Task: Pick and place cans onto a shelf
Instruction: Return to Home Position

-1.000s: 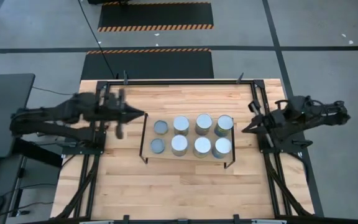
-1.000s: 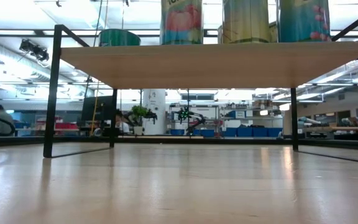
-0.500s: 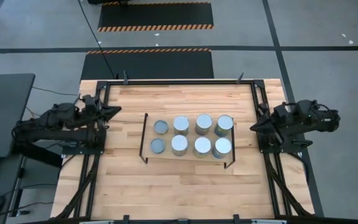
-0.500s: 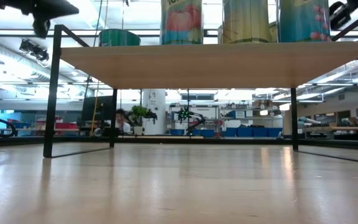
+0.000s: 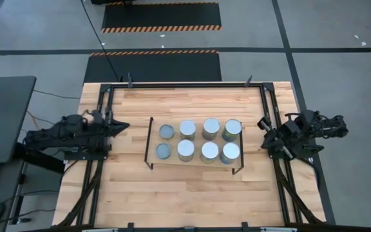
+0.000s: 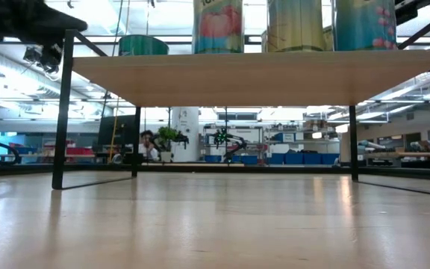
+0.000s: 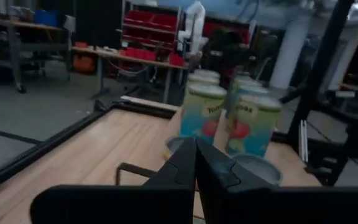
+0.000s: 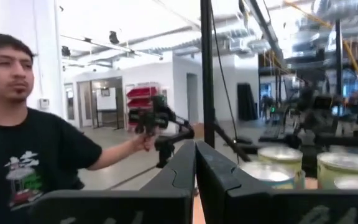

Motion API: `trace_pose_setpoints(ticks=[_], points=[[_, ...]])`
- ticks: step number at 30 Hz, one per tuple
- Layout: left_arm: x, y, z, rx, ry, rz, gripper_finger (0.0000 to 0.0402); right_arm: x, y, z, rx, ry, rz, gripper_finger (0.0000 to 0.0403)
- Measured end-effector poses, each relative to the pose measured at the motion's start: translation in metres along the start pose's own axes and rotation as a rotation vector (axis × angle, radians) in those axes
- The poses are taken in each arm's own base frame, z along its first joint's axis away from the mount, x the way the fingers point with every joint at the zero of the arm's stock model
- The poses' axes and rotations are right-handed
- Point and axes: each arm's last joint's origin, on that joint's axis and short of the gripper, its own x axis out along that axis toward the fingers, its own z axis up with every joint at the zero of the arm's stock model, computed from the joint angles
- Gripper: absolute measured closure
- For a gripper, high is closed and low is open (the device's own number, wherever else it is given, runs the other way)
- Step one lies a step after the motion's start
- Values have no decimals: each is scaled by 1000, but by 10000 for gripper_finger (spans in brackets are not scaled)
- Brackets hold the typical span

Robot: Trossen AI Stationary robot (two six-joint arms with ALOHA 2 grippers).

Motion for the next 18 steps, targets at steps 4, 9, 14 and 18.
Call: trace_pose_setpoints(ticks=[4, 9, 14, 18], points=[[7, 0, -13, 29, 49, -13, 387, 2, -3, -15, -18, 9, -1, 383], [15, 3, -36, 51, 55, -15, 389, 5, -6, -49, -15, -11, 36, 381], [26, 6, -64, 54, -28, -34, 385, 5, -9, -66, 19, 43, -60, 381], [27, 7, -70, 65, -8, -30, 382, 5, -8, -67, -45, 52, -56, 381]])
